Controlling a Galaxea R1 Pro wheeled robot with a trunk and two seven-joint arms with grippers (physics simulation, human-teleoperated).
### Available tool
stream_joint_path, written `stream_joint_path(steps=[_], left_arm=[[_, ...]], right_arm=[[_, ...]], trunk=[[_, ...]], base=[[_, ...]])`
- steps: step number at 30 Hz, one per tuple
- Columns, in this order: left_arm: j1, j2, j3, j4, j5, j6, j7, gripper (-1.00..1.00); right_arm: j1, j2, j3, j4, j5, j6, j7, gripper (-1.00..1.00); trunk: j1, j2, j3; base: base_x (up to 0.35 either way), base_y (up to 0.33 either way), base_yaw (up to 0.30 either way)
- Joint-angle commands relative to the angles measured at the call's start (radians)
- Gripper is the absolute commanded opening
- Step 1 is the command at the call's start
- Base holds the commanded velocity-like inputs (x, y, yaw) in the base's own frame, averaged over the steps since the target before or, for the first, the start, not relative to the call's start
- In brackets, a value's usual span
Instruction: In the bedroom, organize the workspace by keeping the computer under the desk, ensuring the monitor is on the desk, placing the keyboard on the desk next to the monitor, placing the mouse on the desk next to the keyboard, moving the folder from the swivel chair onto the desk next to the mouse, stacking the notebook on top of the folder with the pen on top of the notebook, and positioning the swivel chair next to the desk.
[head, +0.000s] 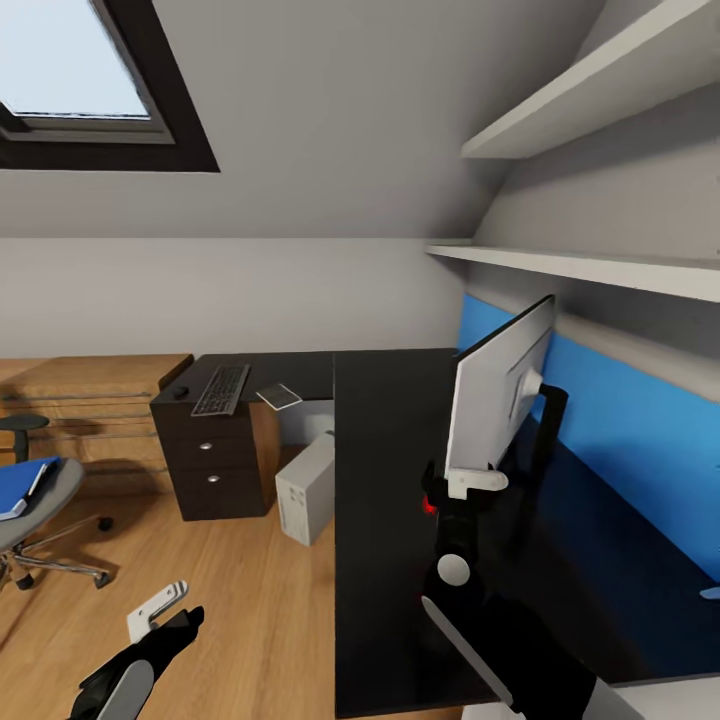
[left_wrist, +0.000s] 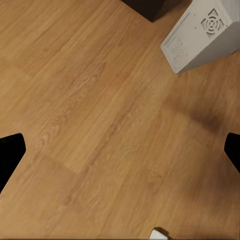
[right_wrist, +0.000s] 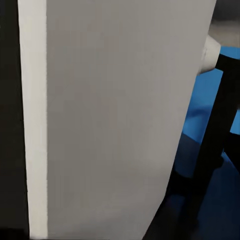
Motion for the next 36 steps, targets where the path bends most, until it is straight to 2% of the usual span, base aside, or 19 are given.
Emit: stream_joint_path(steps=[1, 11, 20, 36], left_arm=[[-0.001, 0.001, -0.002, 0.0, 0.008, 0.001, 0.009, 1.0], [-0.001, 0.001, -0.003, 0.007, 0.007, 0.001, 0.009, 1.0], [-0.001, 0.002, -0.003, 0.009, 0.009, 0.001, 0.009, 1.0], [-0.001, 0.002, -0.001, 0.009, 0.006, 0.001, 0.009, 1.0]], right_arm=[[-0.002, -0.001, 0.003, -0.002, -0.003, 0.01, -0.007, 1.0], [-0.001, -0.001, 0.003, -0.003, -0.003, 0.011, -0.007, 1.0], [-0.001, -0.001, 0.003, -0.002, -0.003, 0.011, -0.007, 1.0], [-0.001, -0.001, 0.001, -0.003, -0.002, 0.01, -0.006, 1.0]], trunk=[[0.0, -0.001, -0.001], [0.0, -0.001, -0.001], [0.0, -0.001, -0.001], [0.0, -0.001, -0.001]], base=[[0.007, -0.225, 0.0], [-0.023, -0.215, 0.0], [-0.2, -0.134, 0.0], [-0.037, -0.298, 0.0]])
